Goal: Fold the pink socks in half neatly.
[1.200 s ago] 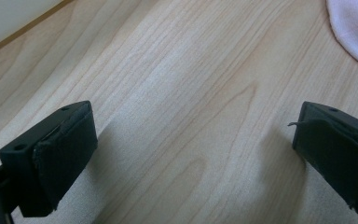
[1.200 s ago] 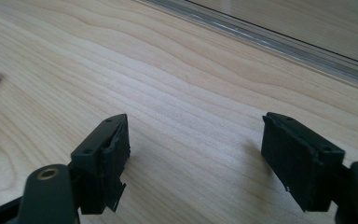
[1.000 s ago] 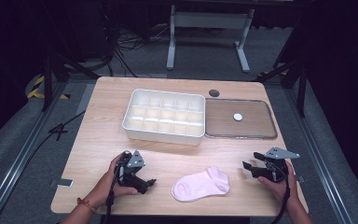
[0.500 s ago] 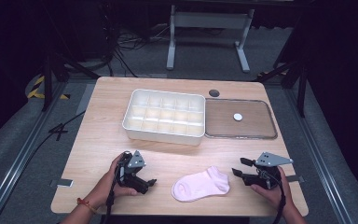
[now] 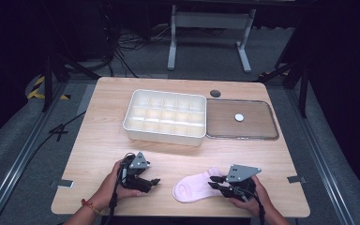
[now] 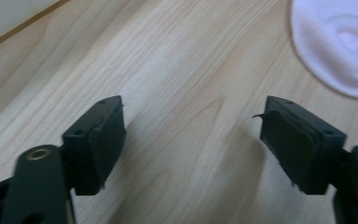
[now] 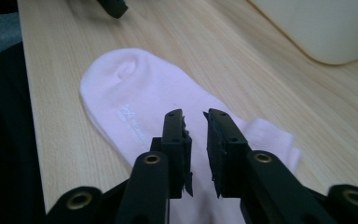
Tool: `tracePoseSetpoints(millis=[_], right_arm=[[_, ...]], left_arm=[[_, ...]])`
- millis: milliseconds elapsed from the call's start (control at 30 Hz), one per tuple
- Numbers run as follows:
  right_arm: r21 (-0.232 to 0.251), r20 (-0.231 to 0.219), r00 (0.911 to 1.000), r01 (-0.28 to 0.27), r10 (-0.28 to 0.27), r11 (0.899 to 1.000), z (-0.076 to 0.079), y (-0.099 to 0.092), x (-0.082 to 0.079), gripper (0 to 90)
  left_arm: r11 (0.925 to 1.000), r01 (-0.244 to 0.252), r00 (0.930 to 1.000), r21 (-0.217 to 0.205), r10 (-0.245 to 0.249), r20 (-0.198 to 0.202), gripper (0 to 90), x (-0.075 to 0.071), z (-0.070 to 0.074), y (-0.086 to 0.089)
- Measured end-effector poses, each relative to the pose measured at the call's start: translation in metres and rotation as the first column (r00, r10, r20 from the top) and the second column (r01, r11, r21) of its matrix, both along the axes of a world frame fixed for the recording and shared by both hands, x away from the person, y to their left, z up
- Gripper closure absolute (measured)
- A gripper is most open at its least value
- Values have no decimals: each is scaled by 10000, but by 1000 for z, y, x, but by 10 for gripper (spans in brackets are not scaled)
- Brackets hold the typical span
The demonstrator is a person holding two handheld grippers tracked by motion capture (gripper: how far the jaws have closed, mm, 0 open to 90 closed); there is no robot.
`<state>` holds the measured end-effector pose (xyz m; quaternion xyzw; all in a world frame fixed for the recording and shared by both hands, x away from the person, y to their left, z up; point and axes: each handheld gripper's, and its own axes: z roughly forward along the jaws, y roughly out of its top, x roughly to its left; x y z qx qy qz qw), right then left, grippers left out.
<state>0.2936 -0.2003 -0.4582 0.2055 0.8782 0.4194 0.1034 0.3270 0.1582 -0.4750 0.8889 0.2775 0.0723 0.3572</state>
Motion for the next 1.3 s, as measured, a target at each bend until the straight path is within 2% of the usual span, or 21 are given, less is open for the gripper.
tracePoseSetpoints(millis=[100, 200, 233, 300, 333, 433, 533, 600, 667, 700, 800, 867, 1000, 1033, 1133, 1200, 1267, 1300], right_arm=[[-112, -231, 9988, -435, 433, 9990, -5, 11, -1, 825], [-425, -232, 9976, -666, 656, 9969, -11, 19, -2, 838], [-391, -234, 9972, -725, 716, 9966, -12, 19, -2, 840], [-386, -337, 9971, -688, 675, 9969, -13, 19, -2, 842], [-605, -292, 9970, -734, 718, 9955, -15, 21, -3, 844], [-782, -197, 9964, -834, 821, 9934, -17, 23, -4, 849], [-813, -189, 9962, -862, 850, 9930, -17, 24, -5, 854], [-774, -231, 9959, -888, 872, 9930, -18, 23, -4, 854], [-737, -232, 9962, -855, 840, 9936, -18, 23, -3, 855], [-707, -250, 9961, -867, 851, 9937, -18, 23, -3, 855], [-712, -224, 9968, -785, 771, 9944, -19, 24, -4, 855], [-735, -203, 9971, -745, 732, 9945, -18, 24, -4, 855], [-900, -67, 9993, -365, 360, 9953, -18, 33, -5, 858], [-883, -56, 9993, -384, 380, 9954, -18, 35, -5, 859], [-852, -30, 9996, -296, 294, 9959, -18, 43, -1, 861], [-919, -26, 9999, -120, 119, 9957, -18, 47, 0, 862], [-1037, 79, 10000, -46, 54, 9946, -18, 54, 0, 862], [-1079, 107, 9999, -37, 49, 9942, -17, 57, 0, 862]], left_arm=[[9999, 152, 9995, -42, -151, 260, 271, -4, 6, -11], [9980, 401, 9989, -487, -388, 265, 294, -8, 11, -21], [9968, 536, 9984, -592, -525, 210, 294, -10, 11, -26], [9963, 660, 9978, -555, -655, 109, 294, -12, 11, -30], [9941, 935, 9956, -547, -934, 45, 294, -14, 8, -39], [9926, 1149, 9934, -395, -1151, -7, 296, -16, 6, -49], [9908, 1239, 9923, -540, -1242, -29, 296, -19, 4, -61], [9899, 1372, 9905, -369, -1370, 69, 297, -20, 3, -67], [9900, 1411, 9899, -7, -1410, 118, 296, -20, 0, -72], [9909, 1342, 9908, 106, -1344, 130, 293, -21, -2, -73], [9909, 1224, 9908, 554, -1252, 512, 251, -20, -1, -73], [9909, 1176, 9905, 657, -1218, 639, 250, -20, -1, -73], [9938, 828, 9949, 737, -868, 522, 245, -13, 0, -67], [9953, 743, 9968, 627, -760, 246, 245, -10, 0, -64], [9957, 692, 9976, 624, -695, 30, 242, -4, 0, -59], [9948, 648, 9979, 786, -645, -52, 242, 0, 2, -57], [9937, 408, 9991, 1041, -392, -175, 242, 5, 4, -52], [9944, 357, 9992, 999, -337, -218, 242, 6, 4, -50]])
